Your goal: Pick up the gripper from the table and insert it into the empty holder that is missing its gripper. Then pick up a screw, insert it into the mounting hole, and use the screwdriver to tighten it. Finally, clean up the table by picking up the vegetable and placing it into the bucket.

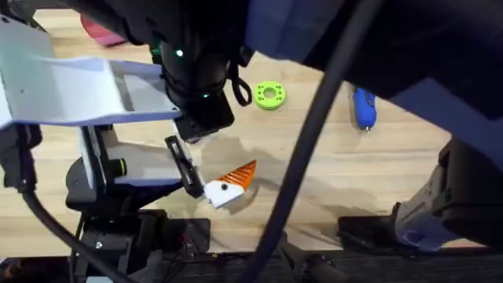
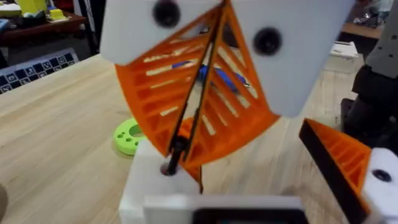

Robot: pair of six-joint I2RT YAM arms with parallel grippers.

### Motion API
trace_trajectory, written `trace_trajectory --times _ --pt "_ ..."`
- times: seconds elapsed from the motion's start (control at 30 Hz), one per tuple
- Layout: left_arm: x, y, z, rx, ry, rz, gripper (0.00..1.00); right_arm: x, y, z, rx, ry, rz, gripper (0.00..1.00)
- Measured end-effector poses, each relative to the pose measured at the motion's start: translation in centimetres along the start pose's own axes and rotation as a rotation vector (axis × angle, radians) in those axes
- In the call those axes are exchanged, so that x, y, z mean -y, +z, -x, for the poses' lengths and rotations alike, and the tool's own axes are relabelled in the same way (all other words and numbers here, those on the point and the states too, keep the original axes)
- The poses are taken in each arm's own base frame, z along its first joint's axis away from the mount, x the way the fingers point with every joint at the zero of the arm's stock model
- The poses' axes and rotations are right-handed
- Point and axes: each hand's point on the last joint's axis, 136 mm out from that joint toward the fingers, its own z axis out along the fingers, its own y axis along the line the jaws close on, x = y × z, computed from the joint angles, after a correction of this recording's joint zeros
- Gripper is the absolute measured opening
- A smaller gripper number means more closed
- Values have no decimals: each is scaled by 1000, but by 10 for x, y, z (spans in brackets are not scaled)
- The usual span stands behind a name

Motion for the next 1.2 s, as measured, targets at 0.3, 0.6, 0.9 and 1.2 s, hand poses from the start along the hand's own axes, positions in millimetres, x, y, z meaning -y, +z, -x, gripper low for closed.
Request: trace_trajectory --times 0.3,0.6,0.9,1.2 --pt "0 0 0 0 -1 0 985 0 7 0 -8 0 10 5" --pt "0 0 0 0 -1 0 985 0 11 0 -14 0 16 5" --pt "0 0 0 0 0 0 985 1 11 1 -13 0 14 5" --pt "0 0 0 0 0 0 985 1 11 1 -12 4 13 418"
